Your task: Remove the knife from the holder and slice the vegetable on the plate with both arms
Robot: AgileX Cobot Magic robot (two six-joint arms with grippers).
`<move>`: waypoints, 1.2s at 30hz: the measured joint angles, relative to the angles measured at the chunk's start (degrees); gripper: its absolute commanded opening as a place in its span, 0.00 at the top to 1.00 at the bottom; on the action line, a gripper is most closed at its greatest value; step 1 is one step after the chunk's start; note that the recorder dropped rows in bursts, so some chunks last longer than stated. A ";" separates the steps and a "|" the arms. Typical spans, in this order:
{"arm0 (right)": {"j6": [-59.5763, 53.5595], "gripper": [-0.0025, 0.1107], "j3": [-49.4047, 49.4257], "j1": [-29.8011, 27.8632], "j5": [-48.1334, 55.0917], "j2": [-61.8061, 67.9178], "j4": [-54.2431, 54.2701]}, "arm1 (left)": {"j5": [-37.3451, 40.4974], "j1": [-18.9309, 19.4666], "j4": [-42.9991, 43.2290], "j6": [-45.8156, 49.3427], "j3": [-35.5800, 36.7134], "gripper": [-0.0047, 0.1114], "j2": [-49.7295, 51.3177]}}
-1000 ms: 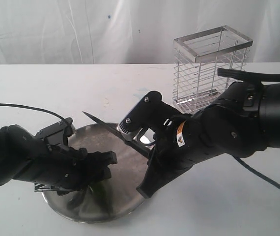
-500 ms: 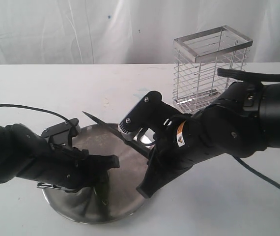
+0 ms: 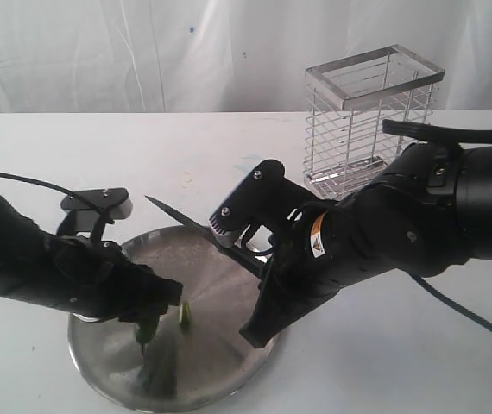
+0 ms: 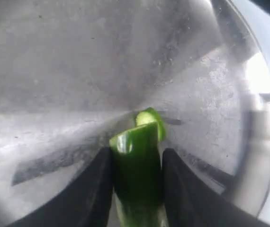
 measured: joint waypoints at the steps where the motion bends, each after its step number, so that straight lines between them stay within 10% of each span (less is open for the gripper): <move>1: 0.00 0.98 0.00 0.00 0.00 0.00 0.00 | 1.08 1.06 1.68 0.00 0.00 0.72 -0.66; 11: -2.69 0.98 0.00 0.00 4.53 0.00 3.01 | 10.66 4.23 24.28 0.00 -0.84 0.72 -2.28; 22: -10.35 0.98 0.00 0.00 8.99 0.00 14.99 | 13.86 4.23 28.06 0.00 -7.05 0.52 3.04; 36: -10.98 0.98 0.00 0.00 8.99 0.00 15.52 | 16.32 3.00 31.35 -0.10 -9.03 0.52 6.82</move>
